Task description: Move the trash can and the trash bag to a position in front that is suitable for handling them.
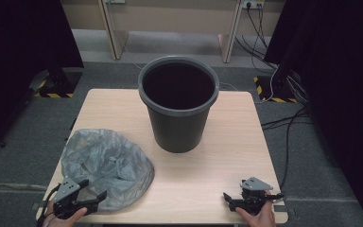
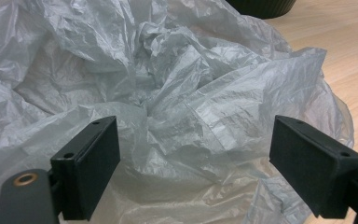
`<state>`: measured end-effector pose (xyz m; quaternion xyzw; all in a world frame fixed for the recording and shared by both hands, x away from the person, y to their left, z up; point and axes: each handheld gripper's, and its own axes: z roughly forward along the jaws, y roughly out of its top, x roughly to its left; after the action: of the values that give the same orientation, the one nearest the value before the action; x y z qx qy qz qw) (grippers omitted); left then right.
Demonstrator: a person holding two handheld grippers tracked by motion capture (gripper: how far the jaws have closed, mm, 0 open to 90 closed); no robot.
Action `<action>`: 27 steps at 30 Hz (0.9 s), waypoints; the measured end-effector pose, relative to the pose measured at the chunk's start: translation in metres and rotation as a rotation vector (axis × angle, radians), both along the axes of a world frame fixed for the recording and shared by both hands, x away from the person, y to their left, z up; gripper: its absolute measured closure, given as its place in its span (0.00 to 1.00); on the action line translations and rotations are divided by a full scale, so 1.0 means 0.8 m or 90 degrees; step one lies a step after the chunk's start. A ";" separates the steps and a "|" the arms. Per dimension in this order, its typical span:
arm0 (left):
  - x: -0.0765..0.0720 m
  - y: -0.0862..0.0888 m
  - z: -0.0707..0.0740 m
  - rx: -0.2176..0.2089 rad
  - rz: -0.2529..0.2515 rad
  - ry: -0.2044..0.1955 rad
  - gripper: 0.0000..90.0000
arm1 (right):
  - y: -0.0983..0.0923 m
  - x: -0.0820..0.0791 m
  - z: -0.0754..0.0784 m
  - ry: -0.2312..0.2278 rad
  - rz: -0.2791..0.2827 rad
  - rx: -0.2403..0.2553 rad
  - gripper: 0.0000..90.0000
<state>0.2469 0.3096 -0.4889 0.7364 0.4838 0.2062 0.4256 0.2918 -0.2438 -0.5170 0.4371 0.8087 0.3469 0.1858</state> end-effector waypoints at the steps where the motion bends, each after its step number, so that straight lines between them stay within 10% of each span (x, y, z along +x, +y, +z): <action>1: 0.000 0.000 0.000 0.001 0.000 0.000 0.17 | 0.000 0.000 0.000 0.001 0.000 0.000 0.13; 13: 0.019 -0.008 -0.011 0.032 0.003 0.018 0.17 | 0.000 0.000 0.000 0.002 0.000 0.000 0.12; 27: 0.100 -0.018 -0.014 0.110 0.025 0.026 0.18 | 0.000 0.001 0.001 0.003 0.003 -0.003 0.12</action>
<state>0.3272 0.2949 -0.4998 0.7647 0.4873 0.2406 0.3463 0.2927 -0.2436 -0.5166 0.4355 0.8113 0.3440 0.1839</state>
